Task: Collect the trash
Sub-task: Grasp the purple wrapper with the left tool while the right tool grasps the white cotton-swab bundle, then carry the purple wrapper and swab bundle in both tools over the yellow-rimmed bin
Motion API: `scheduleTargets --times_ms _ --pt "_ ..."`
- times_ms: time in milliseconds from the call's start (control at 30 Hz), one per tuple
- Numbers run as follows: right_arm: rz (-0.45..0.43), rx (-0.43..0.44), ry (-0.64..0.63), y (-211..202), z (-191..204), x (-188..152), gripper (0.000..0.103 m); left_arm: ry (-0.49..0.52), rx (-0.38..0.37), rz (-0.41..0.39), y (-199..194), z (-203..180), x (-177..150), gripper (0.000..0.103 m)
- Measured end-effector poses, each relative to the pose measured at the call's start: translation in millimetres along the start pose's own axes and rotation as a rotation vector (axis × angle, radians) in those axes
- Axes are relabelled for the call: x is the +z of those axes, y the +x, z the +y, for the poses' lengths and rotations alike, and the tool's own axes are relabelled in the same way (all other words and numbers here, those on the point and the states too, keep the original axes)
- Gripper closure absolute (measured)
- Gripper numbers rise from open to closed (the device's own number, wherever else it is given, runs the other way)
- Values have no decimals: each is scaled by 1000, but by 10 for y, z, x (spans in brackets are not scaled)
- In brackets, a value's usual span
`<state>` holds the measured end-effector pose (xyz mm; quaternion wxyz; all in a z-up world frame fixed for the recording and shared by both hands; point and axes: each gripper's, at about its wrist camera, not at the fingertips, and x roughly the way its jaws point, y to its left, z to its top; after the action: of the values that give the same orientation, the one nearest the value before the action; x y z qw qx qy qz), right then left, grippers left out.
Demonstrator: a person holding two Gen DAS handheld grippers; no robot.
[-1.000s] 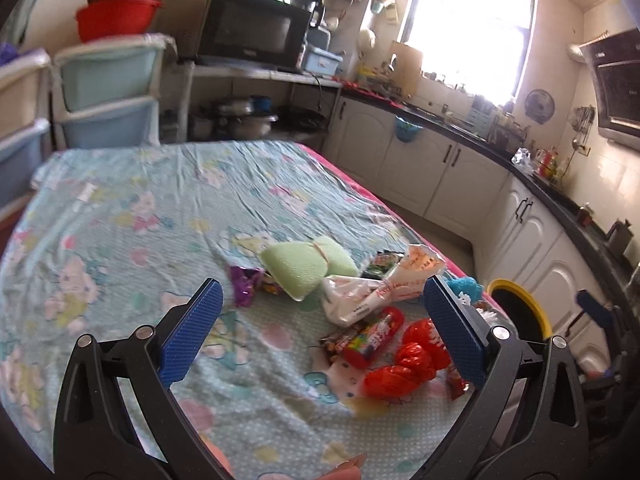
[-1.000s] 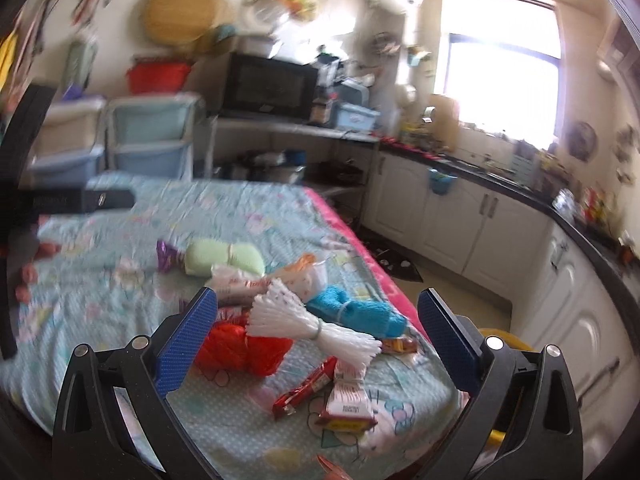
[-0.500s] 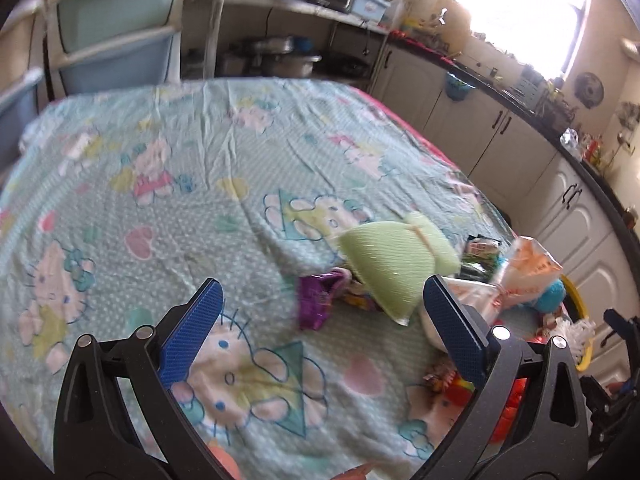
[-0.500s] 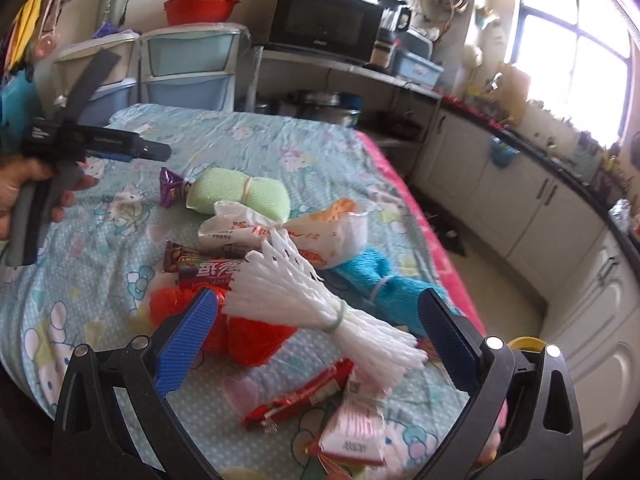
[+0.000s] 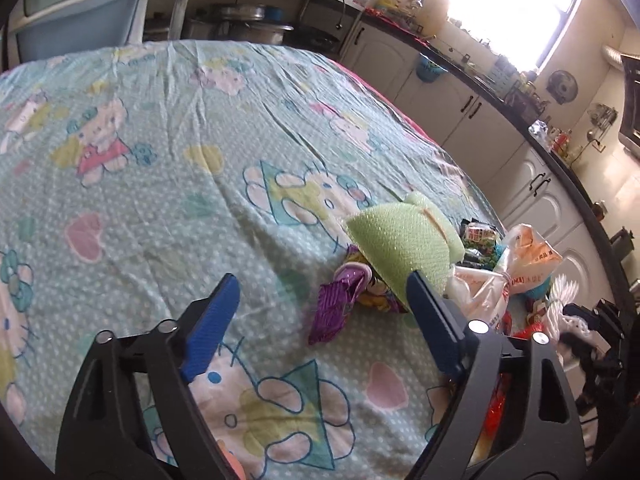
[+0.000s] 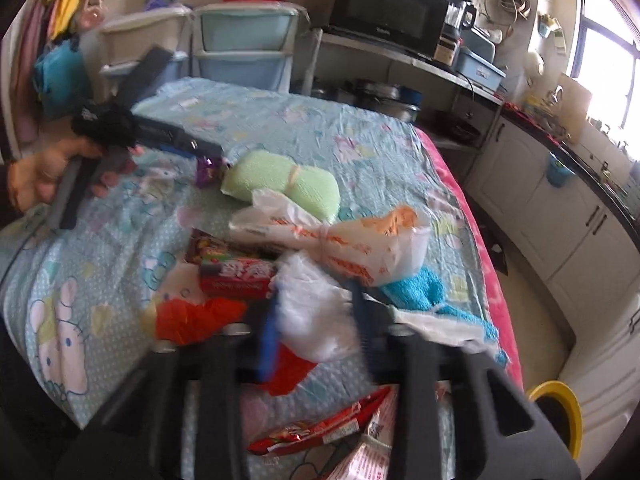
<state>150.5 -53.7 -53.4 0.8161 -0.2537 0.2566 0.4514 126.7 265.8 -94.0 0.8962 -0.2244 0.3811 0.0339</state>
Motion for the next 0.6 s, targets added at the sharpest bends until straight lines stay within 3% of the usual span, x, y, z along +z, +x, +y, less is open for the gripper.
scheduleTargets --times_ms 167,333,433,600 --pt "-63 -1 30 -162 -63 64 94 17 -29 13 53 -13 -79 50" --pt "-102 -31 59 -302 -108 121 94 27 -36 16 90 -46 -97 85" --pt "-119 -36 82 -395 -131 140 94 45 -36 5 61 -80 -112 92" --pt "-129 -42 108 -483 -139 146 94 60 16 -18 -67 -104 -127 94"
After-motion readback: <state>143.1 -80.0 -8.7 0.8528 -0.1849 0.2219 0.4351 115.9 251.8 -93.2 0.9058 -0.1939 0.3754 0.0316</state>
